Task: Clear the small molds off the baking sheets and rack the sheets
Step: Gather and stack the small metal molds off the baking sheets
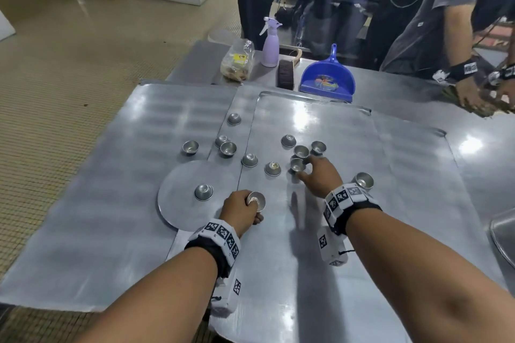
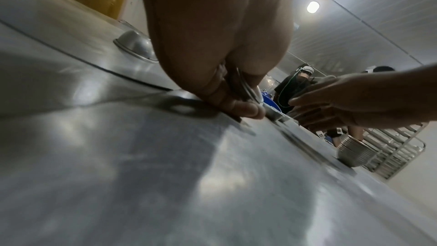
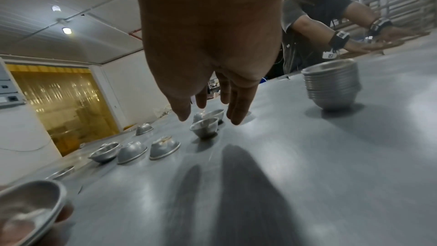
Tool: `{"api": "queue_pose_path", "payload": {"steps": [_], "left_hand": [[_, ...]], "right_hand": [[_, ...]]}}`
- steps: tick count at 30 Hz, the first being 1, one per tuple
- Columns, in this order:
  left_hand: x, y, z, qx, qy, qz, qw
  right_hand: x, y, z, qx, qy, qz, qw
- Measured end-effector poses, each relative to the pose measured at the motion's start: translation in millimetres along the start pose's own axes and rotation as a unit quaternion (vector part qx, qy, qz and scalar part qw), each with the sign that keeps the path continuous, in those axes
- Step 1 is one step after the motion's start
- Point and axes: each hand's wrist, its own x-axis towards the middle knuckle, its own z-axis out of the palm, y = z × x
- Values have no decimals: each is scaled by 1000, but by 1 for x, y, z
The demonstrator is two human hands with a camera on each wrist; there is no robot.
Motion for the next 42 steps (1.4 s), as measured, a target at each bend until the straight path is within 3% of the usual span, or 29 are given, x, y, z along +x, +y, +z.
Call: {"api": "queue_pose_path", "payload": {"steps": [10, 15, 21, 30, 38, 42], "left_hand": [[13, -7, 2, 0, -26, -6, 1000], [17, -6, 0, -10, -54, -18, 998], [21, -6, -3, -18, -74, -29, 997], [22, 4, -10, -26, -119, -53, 991], [16, -3, -13, -19, -115, -7, 993], [15, -1, -15, -35, -103, -1, 994]], "right_hand": [[26, 6, 3, -104, -105, -3, 989], [24, 5, 12, -124, -118, 19, 985], [14, 4, 13, -100, -118, 2, 988], [-33, 2, 32, -23, -47, 40, 998], [-81, -22, 45, 80, 6, 37, 996], [-92, -21, 49, 98, -8, 23, 995]]}}
